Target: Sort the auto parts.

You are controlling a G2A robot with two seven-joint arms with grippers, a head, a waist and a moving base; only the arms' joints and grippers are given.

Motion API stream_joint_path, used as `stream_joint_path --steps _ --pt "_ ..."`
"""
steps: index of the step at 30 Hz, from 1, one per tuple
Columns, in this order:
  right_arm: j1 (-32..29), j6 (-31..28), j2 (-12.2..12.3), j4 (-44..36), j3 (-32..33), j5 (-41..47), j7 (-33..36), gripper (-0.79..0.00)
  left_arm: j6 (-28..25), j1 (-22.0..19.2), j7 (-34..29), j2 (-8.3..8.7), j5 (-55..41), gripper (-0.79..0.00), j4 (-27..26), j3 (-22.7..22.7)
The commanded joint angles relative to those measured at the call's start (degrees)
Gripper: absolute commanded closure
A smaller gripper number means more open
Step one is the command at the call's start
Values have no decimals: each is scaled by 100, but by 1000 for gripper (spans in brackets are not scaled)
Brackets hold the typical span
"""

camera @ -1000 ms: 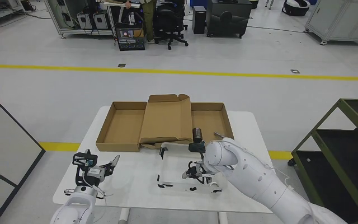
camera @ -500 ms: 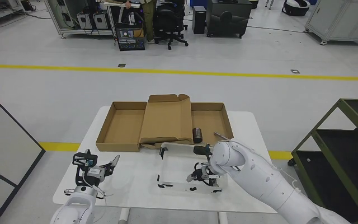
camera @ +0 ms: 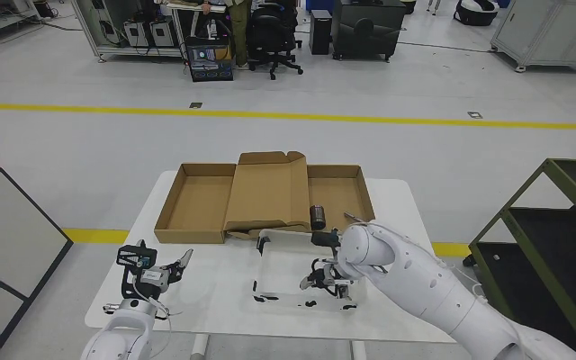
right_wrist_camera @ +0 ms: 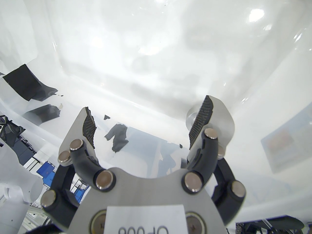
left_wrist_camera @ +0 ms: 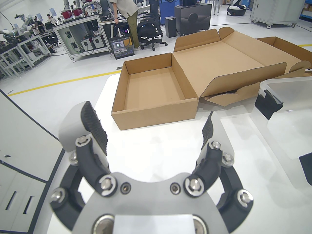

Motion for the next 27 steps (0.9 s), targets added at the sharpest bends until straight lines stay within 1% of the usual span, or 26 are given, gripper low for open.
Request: stream_joint_path --steps 1,5,12,27 --pt "54 -37 37 3 -67 74 38 -785 0 0 0 0 0 -785 0 0" --pt "190 -38 80 78 -296 248 39 -785 0 0 0 0 0 -785 0 0" --pt "513 41 47 286 -762 722 -40 -785 0 0 0 0 0 -785 0 0" --pt "1037 255 -127 626 -1599 1451 -254 -785 0 0 0 0 0 -785 0 0"
